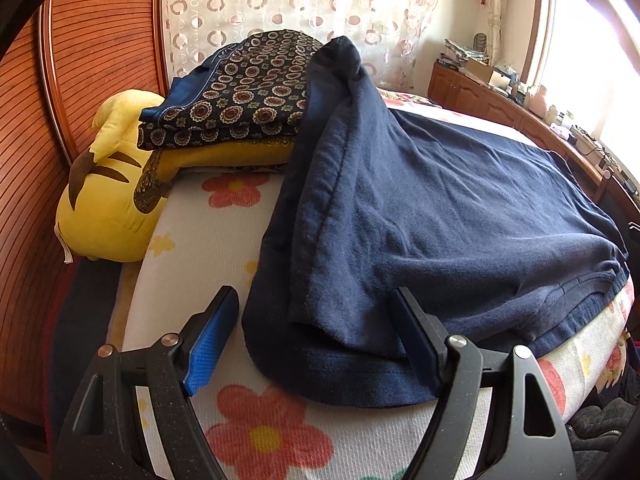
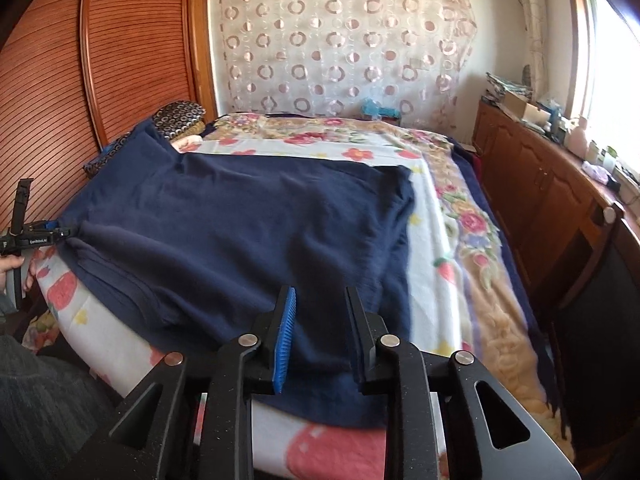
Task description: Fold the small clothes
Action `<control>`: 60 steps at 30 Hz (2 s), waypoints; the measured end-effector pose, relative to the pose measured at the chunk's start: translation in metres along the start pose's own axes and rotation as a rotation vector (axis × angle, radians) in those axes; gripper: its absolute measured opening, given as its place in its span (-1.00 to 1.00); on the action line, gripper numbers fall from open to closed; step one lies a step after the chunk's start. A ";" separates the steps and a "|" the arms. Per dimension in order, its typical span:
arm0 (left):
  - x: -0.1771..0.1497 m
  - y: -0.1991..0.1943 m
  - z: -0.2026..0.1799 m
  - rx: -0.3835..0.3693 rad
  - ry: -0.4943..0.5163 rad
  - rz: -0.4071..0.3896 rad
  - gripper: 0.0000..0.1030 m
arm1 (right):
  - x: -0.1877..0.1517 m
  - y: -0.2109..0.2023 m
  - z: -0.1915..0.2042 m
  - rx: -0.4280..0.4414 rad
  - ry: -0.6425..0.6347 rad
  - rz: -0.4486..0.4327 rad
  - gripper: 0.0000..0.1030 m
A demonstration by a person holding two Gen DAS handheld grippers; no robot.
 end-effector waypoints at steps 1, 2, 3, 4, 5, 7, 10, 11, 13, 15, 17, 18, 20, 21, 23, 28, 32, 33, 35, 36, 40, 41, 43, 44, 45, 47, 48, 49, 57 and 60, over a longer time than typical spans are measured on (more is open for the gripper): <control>0.000 0.000 0.000 0.000 -0.001 -0.001 0.53 | 0.000 0.006 0.005 0.008 -0.003 0.001 -0.48; 0.000 0.000 0.000 0.000 0.000 0.000 0.53 | -0.001 0.012 0.011 0.014 -0.009 0.002 -0.48; 0.000 0.000 0.000 0.001 0.001 0.000 0.53 | -0.002 0.019 0.017 0.023 -0.012 0.002 -0.48; 0.000 0.000 0.000 0.001 0.003 0.001 0.53 | -0.003 0.026 0.021 0.035 -0.009 0.000 -0.48; 0.000 0.000 0.000 0.001 0.004 0.001 0.53 | -0.005 0.034 0.027 0.051 -0.005 0.002 -0.47; 0.000 0.000 0.000 0.003 0.006 0.003 0.53 | -0.008 0.045 0.032 0.061 0.000 0.007 -0.47; 0.001 0.000 -0.001 0.002 0.006 0.004 0.53 | -0.014 0.064 0.036 0.046 -0.006 0.019 -0.47; 0.001 0.000 0.000 0.000 0.005 0.004 0.53 | -0.016 0.069 0.036 0.042 -0.003 0.027 -0.47; 0.001 0.000 -0.001 -0.004 0.002 0.005 0.53 | -0.021 0.076 0.035 0.040 0.003 0.040 -0.46; 0.001 -0.001 0.001 -0.015 -0.012 0.005 0.53 | -0.024 0.077 0.036 0.033 0.006 0.026 -0.44; 0.002 -0.001 0.004 -0.028 -0.032 0.005 0.53 | -0.024 0.076 0.037 0.033 0.008 0.018 -0.43; 0.002 -0.001 0.005 -0.033 -0.042 0.006 0.53 | -0.025 0.076 0.037 0.034 0.010 0.011 -0.40; 0.004 -0.002 0.008 -0.039 -0.065 0.004 0.53 | -0.028 0.074 0.038 0.034 0.011 -0.006 -0.31; 0.005 -0.003 0.010 -0.040 -0.074 -0.001 0.53 | -0.029 0.076 0.041 0.032 0.006 -0.013 -0.28; 0.006 -0.004 0.014 -0.035 -0.095 -0.014 0.53 | -0.031 0.074 0.043 0.033 0.007 -0.014 -0.21; 0.009 -0.004 0.020 -0.050 -0.132 -0.026 0.53 | -0.034 0.072 0.039 0.061 0.040 -0.018 -0.14; 0.009 -0.002 0.019 -0.051 -0.112 -0.026 0.22 | -0.034 0.072 0.039 0.065 0.045 -0.019 -0.13; 0.009 -0.001 0.018 -0.053 -0.108 -0.023 0.07 | -0.034 0.071 0.039 0.066 0.045 -0.020 -0.12; 0.008 0.001 0.016 -0.066 -0.099 -0.011 -0.15 | -0.034 0.071 0.039 0.070 0.052 -0.021 -0.12; 0.008 0.001 0.014 -0.078 -0.095 -0.007 -0.37 | -0.034 0.071 0.038 0.076 0.061 -0.022 -0.11; 0.014 -0.010 -0.006 -0.123 -0.049 -0.043 -0.77 | -0.034 0.071 0.037 0.088 0.077 -0.024 -0.09; 0.018 -0.013 -0.010 -0.122 -0.043 -0.060 -0.78 | -0.033 0.071 0.038 0.089 0.075 -0.023 -0.08; 0.030 -0.023 -0.025 -0.138 -0.025 -0.107 -0.79 | -0.033 0.071 0.040 0.089 0.071 -0.019 0.00; 0.038 -0.029 -0.034 -0.165 -0.021 -0.131 -0.79 | -0.032 0.071 0.041 0.090 0.069 -0.015 0.02; 0.045 -0.033 -0.042 -0.185 -0.017 -0.151 -0.80 | -0.032 0.071 0.042 0.092 0.070 -0.010 0.07; 0.060 -0.039 -0.061 -0.219 0.006 -0.182 -0.80 | -0.030 0.071 0.043 0.092 0.080 0.000 0.10; 0.065 -0.042 -0.068 -0.235 0.014 -0.193 -0.80 | -0.029 0.071 0.043 0.083 0.084 0.012 0.10; 0.074 -0.045 -0.081 -0.264 0.031 -0.207 -0.80 | -0.028 0.071 0.043 0.075 0.087 0.023 0.11; 0.119 -0.049 -0.156 -0.404 0.126 -0.251 -0.80 | -0.017 0.055 0.029 0.038 0.104 -0.002 0.11; 0.129 -0.049 -0.183 -0.443 0.160 -0.263 -0.81 | -0.016 0.050 0.023 0.023 0.103 -0.016 0.11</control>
Point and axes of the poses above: each gripper's, at about its wrist camera, not at the fingertips, and y roughly the way its jaws point, z to its left, x to its top, the point moved 2 cm from there along y, roughly the way its jaws point, and after that the axes turned 7 degrees about -z, right-handed, at the moved point
